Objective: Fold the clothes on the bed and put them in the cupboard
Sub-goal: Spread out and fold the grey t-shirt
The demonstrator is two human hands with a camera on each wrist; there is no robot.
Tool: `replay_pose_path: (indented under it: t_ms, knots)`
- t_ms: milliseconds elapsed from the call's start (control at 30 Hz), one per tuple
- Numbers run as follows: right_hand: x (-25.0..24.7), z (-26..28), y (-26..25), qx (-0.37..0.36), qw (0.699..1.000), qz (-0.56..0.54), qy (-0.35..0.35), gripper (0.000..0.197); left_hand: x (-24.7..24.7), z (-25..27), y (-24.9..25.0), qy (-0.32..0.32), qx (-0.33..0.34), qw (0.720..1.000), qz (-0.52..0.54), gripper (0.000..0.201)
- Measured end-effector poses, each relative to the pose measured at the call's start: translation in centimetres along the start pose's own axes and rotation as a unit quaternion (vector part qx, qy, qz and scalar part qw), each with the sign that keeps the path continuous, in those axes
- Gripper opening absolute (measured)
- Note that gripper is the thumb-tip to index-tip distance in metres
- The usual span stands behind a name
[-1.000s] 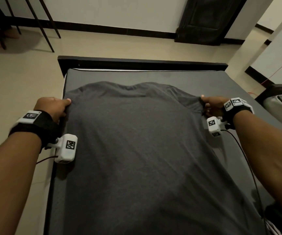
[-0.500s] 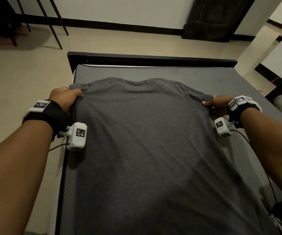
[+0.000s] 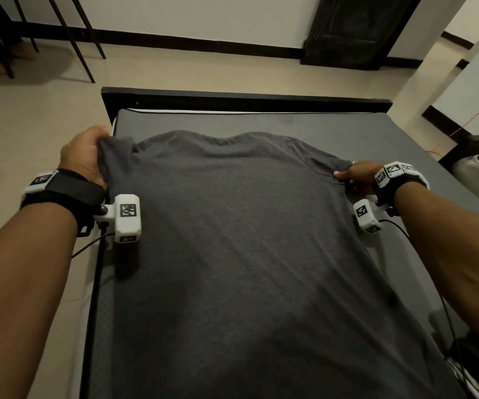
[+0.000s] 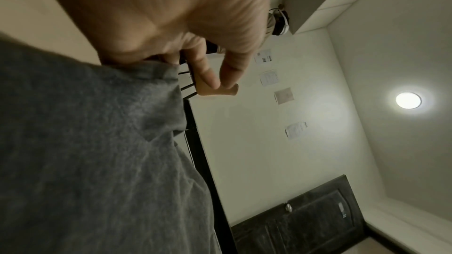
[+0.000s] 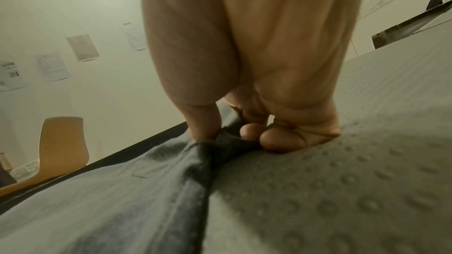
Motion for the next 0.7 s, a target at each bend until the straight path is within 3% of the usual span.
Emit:
replay_pose_path:
  t_ms: [67, 133, 200, 267, 333, 433, 567, 633, 700]
  knots:
    - [0.0, 0.0, 0.0, -0.005, 1.000, -0.007, 0.001, 0.092, -0.6, -0.7, -0.3, 0.020, 0.045, 0.989, -0.138, 0.018]
    - [0.2, 1.0, -0.2, -0.011, 1.000, -0.007, 0.008, 0.087, -1.7, -1.0, -1.4, 0.070, 0.029, 0.982, -0.175, 0.037]
    - [0.2, 0.5, -0.2, -0.016, 1.000, 0.004, 0.005, 0.099, -4.1, -3.8, -3.8, 0.098, 0.005, 0.974, -0.203, 0.055]
    - [0.2, -0.1, 0.0, -0.010, 1.000, 0.010, -0.001, 0.122, -6.4, -6.9, -7.3, 0.072, -0.068, 0.969, -0.227, 0.085]
    - [0.0, -1.2, 0.2, -0.007, 1.000, 0.008, -0.007, 0.126, -6.9, -5.9, -8.4, 0.016, -0.130, 0.964, -0.230, 0.104]
    - [-0.3, -2.3, 0.4, -0.019, 1.000, 0.006, -0.005, 0.129, -5.5, -1.4, -6.3, -0.083, -0.152, 0.958, -0.231, 0.102]
    - [-0.5, -2.6, 0.5, -0.017, 1.000, 0.006, -0.010, 0.135, -5.1, -1.2, -5.5, -0.034, -0.096, 0.988, -0.118, 0.047]
    - [-0.7, -3.0, 0.7, -0.011, 1.000, 0.005, -0.010, 0.137, -5.1, -1.7, -5.2, -0.006, -0.079, 0.993, -0.091, 0.038]
    - [-1.1, -4.2, 1.0, -0.015, 1.000, 0.004, -0.016, 0.135, -5.5, -2.0, -5.0, 0.030, -0.072, 0.994, -0.070, 0.044]
Point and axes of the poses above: each hand's wrist, its own z-axis away from the middle knuckle, its own x-axis out of the palm, y = z × x, the point moved 2 cm from there along -z, towards the middle knuckle, and after that the axes turned 8 degrees about x, right-handed, at the moved point
